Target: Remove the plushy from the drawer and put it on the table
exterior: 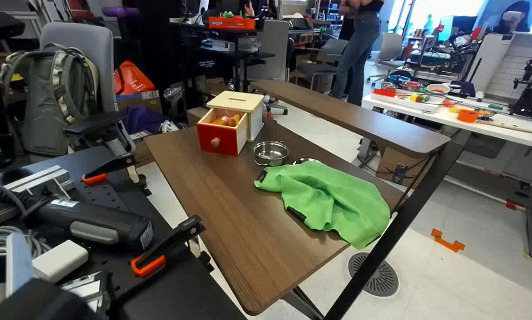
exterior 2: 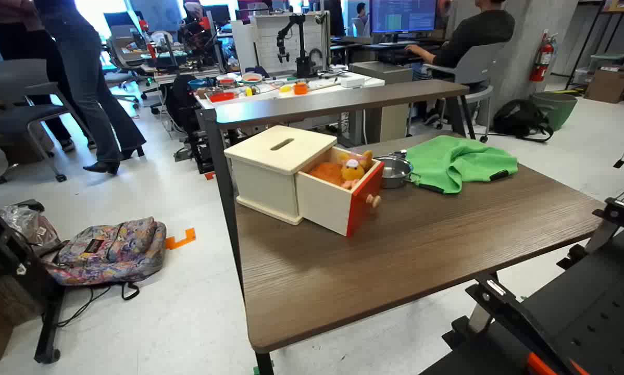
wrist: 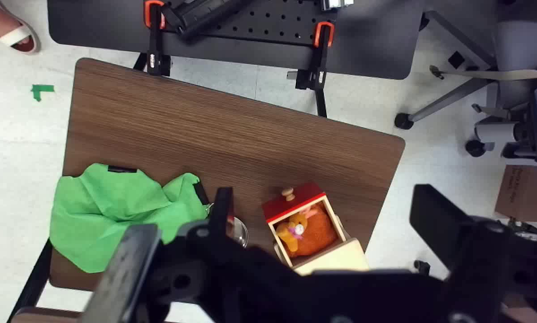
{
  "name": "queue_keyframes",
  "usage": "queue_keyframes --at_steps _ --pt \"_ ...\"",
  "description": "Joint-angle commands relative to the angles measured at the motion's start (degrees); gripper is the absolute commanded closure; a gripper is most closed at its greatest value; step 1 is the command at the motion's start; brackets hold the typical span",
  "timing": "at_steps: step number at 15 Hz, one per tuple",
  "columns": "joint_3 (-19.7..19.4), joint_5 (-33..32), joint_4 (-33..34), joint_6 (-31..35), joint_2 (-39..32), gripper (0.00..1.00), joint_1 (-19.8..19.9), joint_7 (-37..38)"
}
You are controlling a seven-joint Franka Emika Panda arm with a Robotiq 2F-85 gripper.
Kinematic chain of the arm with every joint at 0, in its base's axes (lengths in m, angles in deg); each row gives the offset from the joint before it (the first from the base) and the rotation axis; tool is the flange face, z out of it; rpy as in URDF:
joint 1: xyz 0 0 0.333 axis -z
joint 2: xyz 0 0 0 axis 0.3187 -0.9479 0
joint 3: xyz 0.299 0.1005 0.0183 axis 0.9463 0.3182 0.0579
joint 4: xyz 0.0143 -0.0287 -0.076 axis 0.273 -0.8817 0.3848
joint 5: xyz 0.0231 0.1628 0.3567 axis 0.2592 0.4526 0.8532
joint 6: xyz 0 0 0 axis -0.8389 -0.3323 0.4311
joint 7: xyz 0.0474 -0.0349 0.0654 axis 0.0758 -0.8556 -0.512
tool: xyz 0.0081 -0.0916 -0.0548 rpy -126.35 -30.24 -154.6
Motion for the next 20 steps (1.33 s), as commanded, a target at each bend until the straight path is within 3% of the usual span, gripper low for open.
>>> queue_keyframes --at_steps 1,13,16,20 --pt "0.42 0.17 0.19 -0.17 -0.05 0.0 0.5 -0.14" --pt "0.42 0.17 0.22 -0.16 -0.04 0.0 0.5 -0.14" --pt "0.75 0.32 -1.78 4.55 -2.21 0.0 0.45 0.15" --pt "1.18 0.71 -4.66 15.71 -9.17 0.0 0.17 0.19"
